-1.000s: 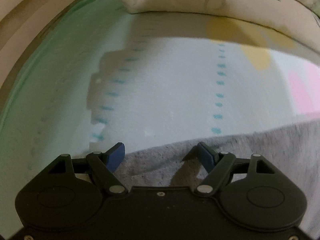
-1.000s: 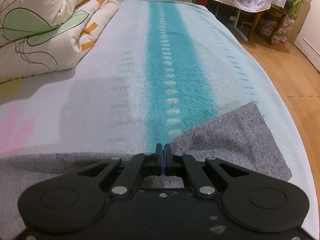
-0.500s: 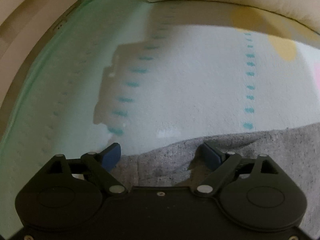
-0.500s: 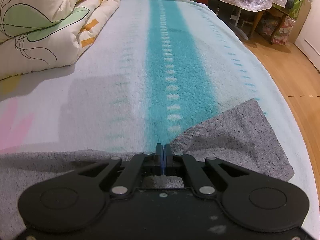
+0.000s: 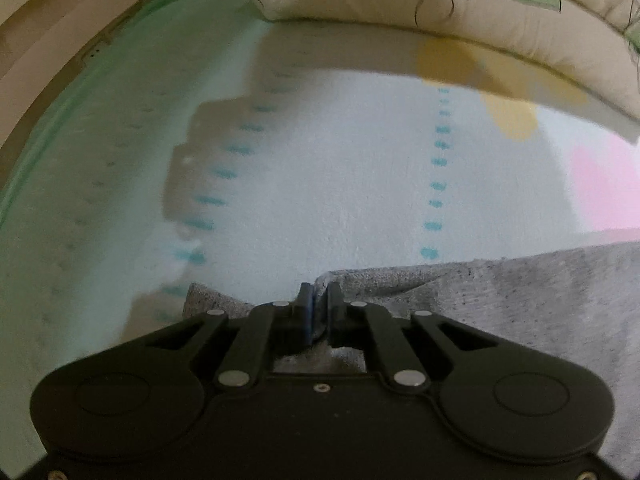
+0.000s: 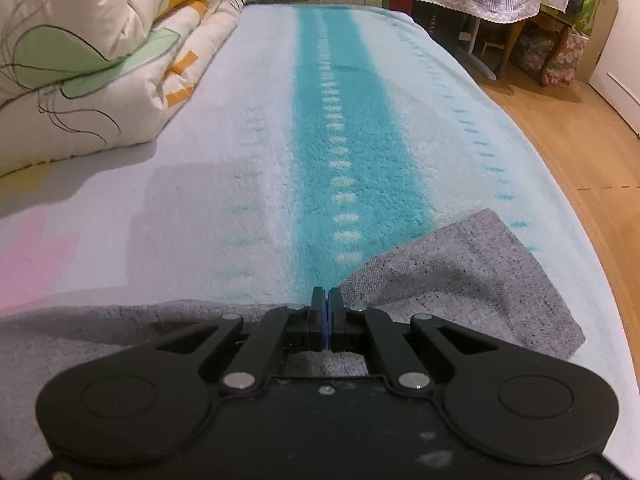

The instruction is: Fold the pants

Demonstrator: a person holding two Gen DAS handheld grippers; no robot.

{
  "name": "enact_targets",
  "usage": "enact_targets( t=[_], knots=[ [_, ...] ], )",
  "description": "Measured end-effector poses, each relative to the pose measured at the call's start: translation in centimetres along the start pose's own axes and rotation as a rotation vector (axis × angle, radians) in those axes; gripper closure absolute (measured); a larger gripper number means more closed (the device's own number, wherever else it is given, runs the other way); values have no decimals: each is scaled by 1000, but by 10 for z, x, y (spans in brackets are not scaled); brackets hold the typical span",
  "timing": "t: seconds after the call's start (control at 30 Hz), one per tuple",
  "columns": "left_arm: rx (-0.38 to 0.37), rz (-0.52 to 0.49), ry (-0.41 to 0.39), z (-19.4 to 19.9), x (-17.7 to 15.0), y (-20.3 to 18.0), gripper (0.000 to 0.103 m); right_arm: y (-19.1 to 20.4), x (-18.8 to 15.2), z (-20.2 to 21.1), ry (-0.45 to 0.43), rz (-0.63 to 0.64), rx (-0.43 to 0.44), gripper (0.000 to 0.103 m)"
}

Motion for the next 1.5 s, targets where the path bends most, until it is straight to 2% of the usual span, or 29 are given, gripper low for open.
enact_targets(
  t=[0.4,0.63,0.83,0.97,1.2,1.27,1.43,1.5],
  knots=[
    [-46,-34,-101,92,-27,4,97,-28,-17,74,-60,-24,46,102],
    [-46,-65,-111,143,-76,17,98,-66,-55,136,-83,-62,61,102],
    [-52,-117,-101,176,-125,25,98,-94,-106,187,-86,-60,72,102],
    [-65,-121,-87,187,-152,31,98,-106,-144,210,-77,-57,71,102],
    [-75,-142,-70,196,-195,38,98,-121,-201,226,-14,-88,78,102],
    [-74,-141,-57,194,-204,39,98,-122,-217,230,-7,-58,51,102],
    [-69,-134,-43,186,-222,41,101,-130,-238,228,33,-68,34,102],
    [-69,-125,-38,184,-226,44,102,-134,-244,228,46,-96,57,102]
  ],
)
Point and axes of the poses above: each gripper's, at about its wrist camera, not at the fingertips, and z roughly against the way its jaws point, y to its left, x to its top, the point moved 3 cm from there along -z, roughly the way its jaws point, and after that the axes turned 3 degrees about -x, right-handed, at the moved point
